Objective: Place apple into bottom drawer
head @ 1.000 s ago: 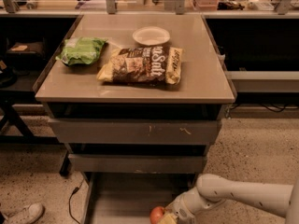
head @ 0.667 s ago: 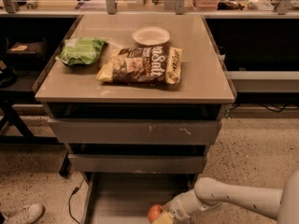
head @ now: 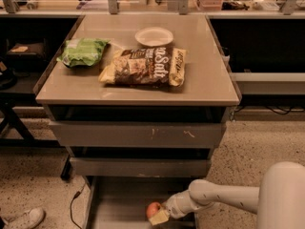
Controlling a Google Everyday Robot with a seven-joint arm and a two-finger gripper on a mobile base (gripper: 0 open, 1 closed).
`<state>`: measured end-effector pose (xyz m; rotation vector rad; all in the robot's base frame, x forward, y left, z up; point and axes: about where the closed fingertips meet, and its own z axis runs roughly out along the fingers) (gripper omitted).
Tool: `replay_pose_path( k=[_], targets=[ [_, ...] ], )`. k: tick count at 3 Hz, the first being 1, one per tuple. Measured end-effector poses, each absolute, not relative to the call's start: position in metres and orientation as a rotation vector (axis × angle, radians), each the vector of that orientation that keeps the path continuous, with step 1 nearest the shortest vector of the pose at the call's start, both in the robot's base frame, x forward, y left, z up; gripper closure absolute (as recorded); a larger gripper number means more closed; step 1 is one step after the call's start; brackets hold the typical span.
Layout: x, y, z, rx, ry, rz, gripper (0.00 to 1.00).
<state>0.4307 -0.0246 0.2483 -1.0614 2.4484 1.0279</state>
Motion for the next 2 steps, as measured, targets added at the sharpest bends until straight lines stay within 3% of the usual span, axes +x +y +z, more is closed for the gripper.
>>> replay_pose_path(
  k=[2],
  targets=[
    [0.428, -0.021, 0.227, -0.941, 2.462, 0.953, 1.0]
  ],
)
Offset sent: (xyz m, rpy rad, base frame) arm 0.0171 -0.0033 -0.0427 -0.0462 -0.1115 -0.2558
